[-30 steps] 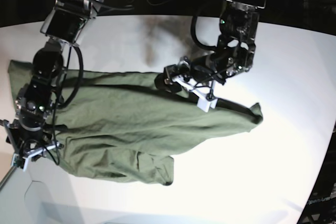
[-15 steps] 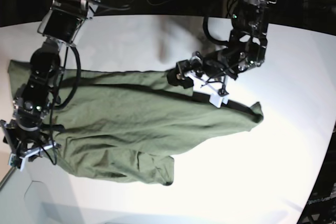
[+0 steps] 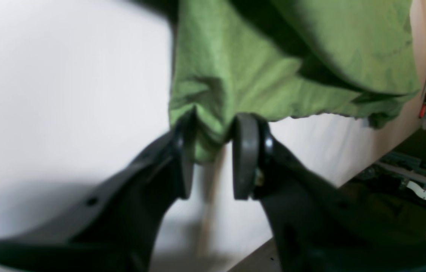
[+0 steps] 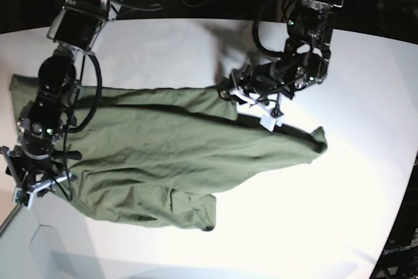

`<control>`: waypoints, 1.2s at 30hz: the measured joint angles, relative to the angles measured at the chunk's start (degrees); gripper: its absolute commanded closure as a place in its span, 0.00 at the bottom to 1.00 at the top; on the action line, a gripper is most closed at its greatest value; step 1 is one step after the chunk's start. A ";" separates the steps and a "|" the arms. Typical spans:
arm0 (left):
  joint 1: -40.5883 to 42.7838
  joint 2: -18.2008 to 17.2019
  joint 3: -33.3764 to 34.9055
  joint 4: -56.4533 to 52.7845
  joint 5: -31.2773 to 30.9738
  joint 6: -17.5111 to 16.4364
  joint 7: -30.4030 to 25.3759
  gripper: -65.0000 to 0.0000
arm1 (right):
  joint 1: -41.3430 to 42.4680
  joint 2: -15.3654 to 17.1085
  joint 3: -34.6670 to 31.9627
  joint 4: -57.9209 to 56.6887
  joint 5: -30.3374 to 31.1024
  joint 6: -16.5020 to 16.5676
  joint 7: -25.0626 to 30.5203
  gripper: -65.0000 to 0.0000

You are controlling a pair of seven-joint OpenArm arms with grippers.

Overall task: Layout the t-shirt on the table in an organized manner, then fold the t-shirt properly
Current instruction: 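Grasp the shirt fabric with the left gripper and pull it away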

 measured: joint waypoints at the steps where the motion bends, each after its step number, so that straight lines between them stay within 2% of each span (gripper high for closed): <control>1: 0.00 0.02 -0.02 -0.02 0.20 0.02 -0.02 0.88 | -0.15 0.00 0.00 0.00 0.00 0.00 -0.28 0.59; 2: 0.04 0.00 -0.09 -0.04 0.46 0.07 0.09 0.97 | -0.13 0.00 0.02 0.00 0.00 -0.02 -0.39 0.59; 3: 0.11 0.02 -0.17 -0.13 0.44 0.15 0.11 1.00 | -0.07 0.02 0.02 0.00 -0.02 -0.02 -0.35 0.59; 8: 0.28 -0.04 -0.15 2.10 0.94 1.07 1.11 1.00 | 0.07 0.00 0.02 0.00 -0.02 -0.02 -0.37 0.59; 12: 1.77 -0.33 -0.37 13.81 0.76 1.25 1.11 1.00 | 0.00 -0.15 -0.20 0.00 0.00 0.00 -0.35 0.59; 17: 6.86 -0.15 -4.17 26.21 0.35 0.90 1.16 1.00 | -1.88 -1.14 -0.61 -0.33 -0.04 0.00 -0.15 0.59; 20: 11.89 -0.61 -5.27 29.03 -4.35 1.03 2.36 1.00 | -1.86 -1.60 -0.90 -0.48 0.17 -0.02 -0.33 0.59; 22: 15.93 -3.10 -7.28 30.88 -9.29 0.20 1.95 1.00 | -1.62 -1.70 -0.92 -0.48 0.17 -0.02 0.00 0.59; 25: 21.16 -7.21 -10.56 30.71 -10.86 0.61 1.27 1.00 | -1.77 -1.55 -0.74 -0.50 0.00 -0.02 -0.15 0.59; 27: 23.78 -8.68 -12.98 30.75 -11.96 0.46 1.57 1.00 | -1.77 -1.60 -0.76 -0.50 0.00 0.00 0.02 0.59; 31: 28.06 -9.03 -17.73 31.06 -13.73 0.44 1.44 1.00 | -1.53 -2.10 -1.55 -0.61 -0.04 0.00 0.02 0.59; 36: 29.64 -8.90 -18.23 30.80 -14.69 0.39 1.68 0.99 | -1.70 -2.97 -3.39 -0.63 0.15 -0.02 0.04 0.59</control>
